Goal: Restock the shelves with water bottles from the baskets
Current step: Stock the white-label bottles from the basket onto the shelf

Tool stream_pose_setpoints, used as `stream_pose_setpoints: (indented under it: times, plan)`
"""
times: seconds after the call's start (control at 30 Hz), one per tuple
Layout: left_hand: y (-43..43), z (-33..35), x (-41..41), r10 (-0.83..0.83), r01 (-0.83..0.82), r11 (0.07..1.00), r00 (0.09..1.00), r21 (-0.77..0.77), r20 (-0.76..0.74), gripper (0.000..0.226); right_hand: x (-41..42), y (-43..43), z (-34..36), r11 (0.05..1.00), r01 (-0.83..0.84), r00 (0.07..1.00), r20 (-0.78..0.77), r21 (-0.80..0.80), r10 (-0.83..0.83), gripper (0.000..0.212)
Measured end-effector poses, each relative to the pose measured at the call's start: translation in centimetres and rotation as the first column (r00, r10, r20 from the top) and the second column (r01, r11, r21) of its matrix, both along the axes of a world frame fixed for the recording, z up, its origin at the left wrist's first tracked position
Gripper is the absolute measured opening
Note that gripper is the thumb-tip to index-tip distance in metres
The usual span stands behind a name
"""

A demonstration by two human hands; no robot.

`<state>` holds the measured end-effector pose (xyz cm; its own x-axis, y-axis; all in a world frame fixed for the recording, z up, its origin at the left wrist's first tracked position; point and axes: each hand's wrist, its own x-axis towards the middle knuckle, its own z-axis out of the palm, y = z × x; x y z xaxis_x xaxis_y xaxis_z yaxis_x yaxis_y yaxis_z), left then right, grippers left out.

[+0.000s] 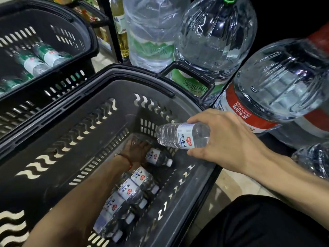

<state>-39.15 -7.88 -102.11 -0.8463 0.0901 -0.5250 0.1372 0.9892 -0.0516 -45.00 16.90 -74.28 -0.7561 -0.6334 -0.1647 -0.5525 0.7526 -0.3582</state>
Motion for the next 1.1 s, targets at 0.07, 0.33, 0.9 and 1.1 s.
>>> stream_pose_setpoints:
  times: [0.07, 0.33, 0.9, 1.1]
  plan:
    - [0.1, -0.5, -0.6, 0.028, -0.028, 0.999, 1.000, 0.025, -0.003, 0.080, 0.0, -0.1, -0.2, 1.000, -0.009, 1.000, -0.006, 0.007, 0.009, 0.074]
    - [0.7, -1.0, -0.6, 0.006, -0.009, 0.999, 0.998, -0.053, -0.057, 0.077, 0.2, 0.2, -0.4, 1.000, 0.012, 1.000, 0.021, -0.001, -0.012, 0.074]
    - [-0.1, 10.6, 3.2, 0.740, -0.320, 0.558, 0.609, 0.766, -0.284, 0.040, 0.2, 4.0, 3.6, 0.969, 0.087, 0.996, -0.002, -0.233, -0.090, 0.077]
    - [3.7, 18.7, 3.8, 0.752, -0.172, 0.573, 0.498, 0.801, -0.432, 0.032, 0.6, 7.4, 5.5, 0.840, 0.236, 0.972, 0.121, -0.488, -0.203, 0.066]
